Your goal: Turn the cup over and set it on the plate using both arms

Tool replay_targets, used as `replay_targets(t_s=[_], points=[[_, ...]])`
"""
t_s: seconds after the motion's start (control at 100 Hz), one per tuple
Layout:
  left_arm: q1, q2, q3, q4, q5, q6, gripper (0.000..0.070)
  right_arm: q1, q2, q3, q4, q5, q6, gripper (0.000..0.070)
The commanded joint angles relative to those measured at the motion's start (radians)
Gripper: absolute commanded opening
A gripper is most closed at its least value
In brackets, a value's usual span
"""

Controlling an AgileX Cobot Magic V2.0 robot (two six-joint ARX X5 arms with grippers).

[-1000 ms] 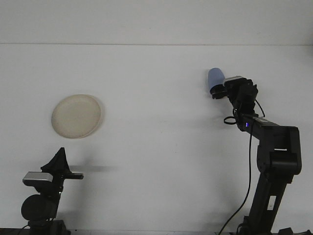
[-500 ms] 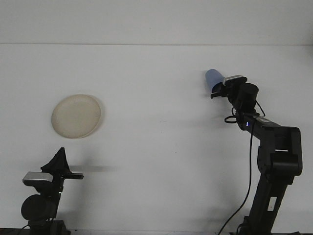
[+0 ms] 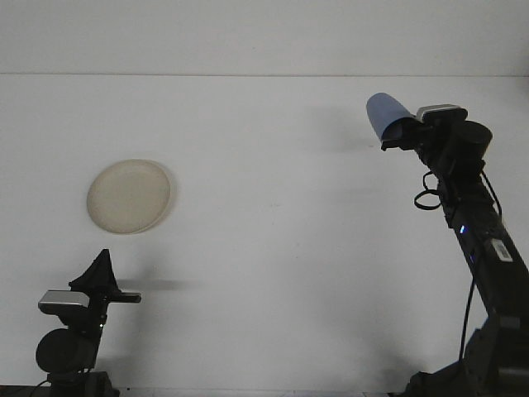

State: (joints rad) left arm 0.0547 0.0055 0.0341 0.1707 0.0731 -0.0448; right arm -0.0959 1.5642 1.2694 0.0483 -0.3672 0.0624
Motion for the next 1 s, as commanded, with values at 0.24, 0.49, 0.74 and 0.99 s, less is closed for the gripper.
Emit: replay_targets(t_s=[0.24, 0.49, 0.74, 0.99], points=[[0.001, -0.001, -0.018, 0.01, -0.005, -0.01, 0.0014, 0.12, -0.27, 0.022, -0.496, -0.063, 0.018, 0.0], [0.001, -0.001, -0.018, 0.01, -0.005, -0.01, 0.0014, 0.367, -0.282, 0.022, -0.886, -0.008, -0.089, 0.0], [0.001, -0.001, -0.018, 0.011, -0.006, -0.01, 0.0014, 0.647, -0.183, 0.022, -1.038, 0.087, -0.106, 0.0], [0.001, -0.001, -0.018, 0.01, -0.006, -0.029, 0.0014, 0.862, -0.032, 0.053, -1.071, 0.193, -0.108, 0.0]])
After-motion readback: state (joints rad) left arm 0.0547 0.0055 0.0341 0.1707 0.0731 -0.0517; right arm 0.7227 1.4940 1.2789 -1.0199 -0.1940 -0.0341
